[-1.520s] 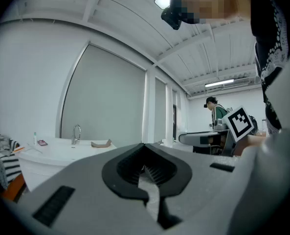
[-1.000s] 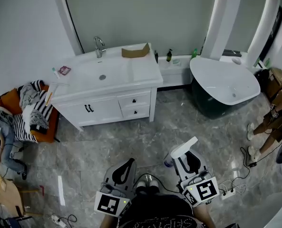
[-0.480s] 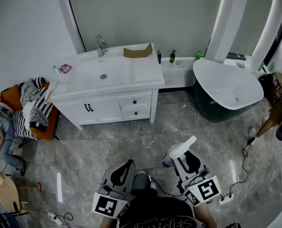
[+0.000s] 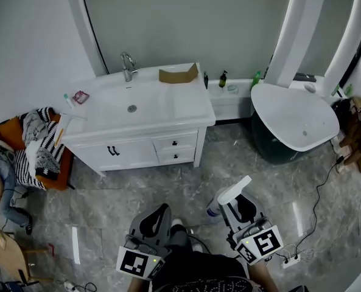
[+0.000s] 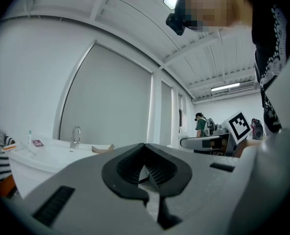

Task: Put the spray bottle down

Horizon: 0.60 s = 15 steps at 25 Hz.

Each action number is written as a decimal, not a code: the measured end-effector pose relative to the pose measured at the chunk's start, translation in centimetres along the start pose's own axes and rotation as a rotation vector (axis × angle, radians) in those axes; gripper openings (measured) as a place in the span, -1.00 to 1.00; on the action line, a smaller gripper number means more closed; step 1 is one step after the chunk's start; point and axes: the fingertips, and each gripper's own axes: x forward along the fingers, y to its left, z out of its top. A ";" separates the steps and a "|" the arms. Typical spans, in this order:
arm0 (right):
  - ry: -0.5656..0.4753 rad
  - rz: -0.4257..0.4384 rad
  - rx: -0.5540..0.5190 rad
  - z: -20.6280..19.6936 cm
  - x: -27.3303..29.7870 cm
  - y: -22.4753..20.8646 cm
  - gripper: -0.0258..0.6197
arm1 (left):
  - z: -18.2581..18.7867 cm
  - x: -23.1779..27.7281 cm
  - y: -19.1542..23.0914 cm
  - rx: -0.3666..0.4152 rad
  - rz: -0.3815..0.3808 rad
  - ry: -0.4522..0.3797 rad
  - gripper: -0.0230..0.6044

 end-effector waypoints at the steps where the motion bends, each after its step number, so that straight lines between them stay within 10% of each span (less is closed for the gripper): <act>1: -0.002 -0.006 0.001 0.2 1.0 -0.2 -0.47 | 0.4 0.7 0.9 0.001 -0.006 -0.004 -0.92; 15: -0.040 -0.074 0.052 2.1 11.3 -1.3 -0.47 | 2.5 6.8 11.1 -0.014 -0.069 -0.017 -0.92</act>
